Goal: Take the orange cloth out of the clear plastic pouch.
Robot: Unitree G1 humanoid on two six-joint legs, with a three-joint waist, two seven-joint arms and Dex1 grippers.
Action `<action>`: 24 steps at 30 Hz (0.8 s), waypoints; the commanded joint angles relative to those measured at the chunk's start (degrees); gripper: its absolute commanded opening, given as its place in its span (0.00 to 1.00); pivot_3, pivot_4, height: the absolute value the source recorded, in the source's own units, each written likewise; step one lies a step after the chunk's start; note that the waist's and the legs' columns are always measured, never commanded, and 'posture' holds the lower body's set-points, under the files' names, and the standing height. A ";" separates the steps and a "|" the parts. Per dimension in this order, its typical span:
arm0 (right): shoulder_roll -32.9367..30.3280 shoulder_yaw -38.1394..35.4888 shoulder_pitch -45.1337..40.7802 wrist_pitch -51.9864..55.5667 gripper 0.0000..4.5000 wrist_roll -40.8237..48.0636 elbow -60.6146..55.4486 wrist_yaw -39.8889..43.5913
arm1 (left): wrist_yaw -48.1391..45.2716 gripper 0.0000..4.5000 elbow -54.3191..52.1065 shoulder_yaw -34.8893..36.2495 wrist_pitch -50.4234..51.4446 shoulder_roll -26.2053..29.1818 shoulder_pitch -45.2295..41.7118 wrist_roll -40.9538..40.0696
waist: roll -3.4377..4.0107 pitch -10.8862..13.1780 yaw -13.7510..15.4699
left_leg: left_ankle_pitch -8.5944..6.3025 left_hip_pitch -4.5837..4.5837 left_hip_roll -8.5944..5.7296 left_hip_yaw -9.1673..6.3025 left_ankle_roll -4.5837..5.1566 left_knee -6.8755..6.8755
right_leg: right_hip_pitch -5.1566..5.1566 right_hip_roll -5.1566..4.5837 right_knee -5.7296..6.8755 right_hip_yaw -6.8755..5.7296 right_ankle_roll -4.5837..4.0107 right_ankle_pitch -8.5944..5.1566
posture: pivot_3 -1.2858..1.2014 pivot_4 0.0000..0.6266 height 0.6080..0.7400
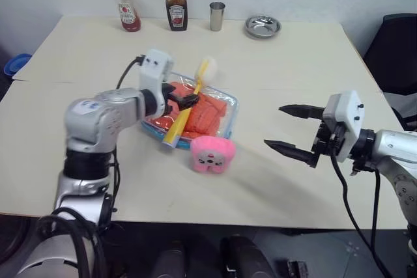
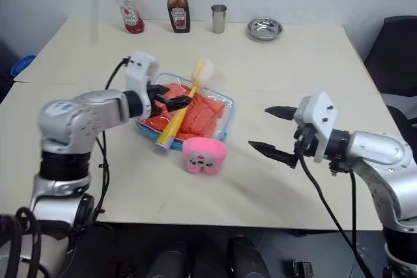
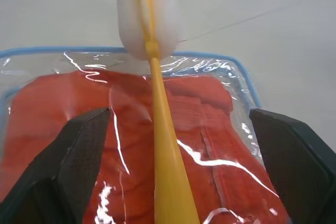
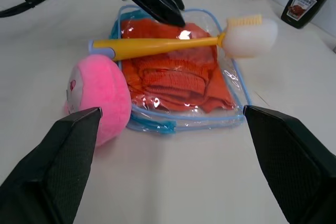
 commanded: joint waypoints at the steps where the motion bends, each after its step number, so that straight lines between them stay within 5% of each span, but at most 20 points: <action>1: 0.47 0.61 -1.64 -0.11 1.00 0.38 -3.36 -2.07 | -0.02 1.00 8.38 -1.11 -5.74 -3.16 -4.37 4.52 | 0.00 0.00 0.09 | 0.00 -0.02 0.00 0.00 0.00 0.02 | -0.02 0.00 0.00 0.00 0.00 0.00 | 0.52 0.24 1.00; 7: 1.41 1.04 -4.02 0.76 1.00 0.48 -4.13 -5.92 | -1.80 1.00 20.43 -2.90 -10.47 -6.38 -7.79 9.96 | 0.00 0.00 0.23 | 0.01 -0.30 0.00 0.05 -0.01 0.16 | -0.36 -0.01 0.16 0.04 0.00 0.00 | 0.52 0.24 1.00; 20: 2.79 2.89 -5.44 0.16 1.00 0.24 -3.11 -7.30 | -2.28 0.13 19.81 -0.92 -8.69 -6.81 -6.18 13.78 | -0.01 0.00 0.80 | 0.01 -0.33 -0.01 0.07 -0.01 0.20 | -0.41 -0.05 0.22 0.07 0.00 0.00 | 0.52 0.24 1.00; 24: 2.87 4.58 -7.44 -0.43 1.00 0.05 -1.45 -5.76 | 2.75 0.14 17.59 11.27 -3.41 -7.51 -7.72 8.69 | -0.01 0.00 0.68 | 0.01 -0.35 0.00 0.08 -0.01 0.23 | -0.46 -0.04 0.47 0.07 0.00 0.00 | 0.52 0.24 1.00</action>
